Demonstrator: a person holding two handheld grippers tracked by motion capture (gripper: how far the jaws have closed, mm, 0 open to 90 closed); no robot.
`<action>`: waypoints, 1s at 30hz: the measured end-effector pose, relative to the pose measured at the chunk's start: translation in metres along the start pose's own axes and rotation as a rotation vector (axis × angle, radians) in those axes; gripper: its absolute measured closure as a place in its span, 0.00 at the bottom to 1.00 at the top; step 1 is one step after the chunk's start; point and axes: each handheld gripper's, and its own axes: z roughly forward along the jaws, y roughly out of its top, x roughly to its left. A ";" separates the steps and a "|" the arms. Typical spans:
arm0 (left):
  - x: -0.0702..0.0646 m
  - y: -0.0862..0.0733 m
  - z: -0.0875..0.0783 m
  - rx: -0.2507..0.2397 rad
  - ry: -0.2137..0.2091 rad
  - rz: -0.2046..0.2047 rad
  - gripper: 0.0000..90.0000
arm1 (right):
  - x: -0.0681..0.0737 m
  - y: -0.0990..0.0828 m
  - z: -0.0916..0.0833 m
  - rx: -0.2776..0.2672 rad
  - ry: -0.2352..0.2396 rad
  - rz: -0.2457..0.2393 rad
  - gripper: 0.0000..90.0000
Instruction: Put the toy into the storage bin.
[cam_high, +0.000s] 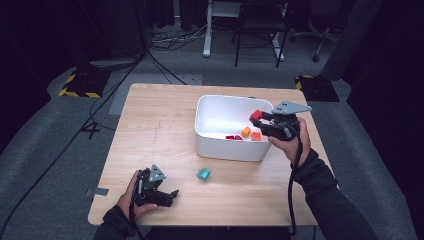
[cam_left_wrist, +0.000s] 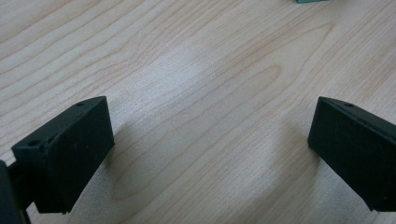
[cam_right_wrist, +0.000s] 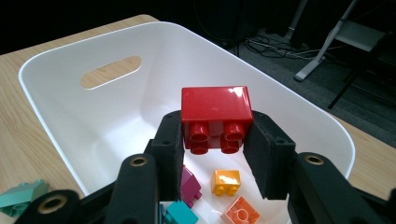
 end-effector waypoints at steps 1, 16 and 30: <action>0.000 0.000 0.000 0.000 0.000 0.000 0.00 | 0.000 0.000 0.001 0.000 0.002 -0.001 0.66; 0.000 0.000 0.000 0.000 0.000 0.000 0.00 | -0.001 -0.001 0.009 0.017 0.004 0.001 0.61; 0.000 0.000 0.000 0.000 0.001 0.000 0.01 | 0.001 -0.001 -0.004 -0.010 0.014 0.017 0.59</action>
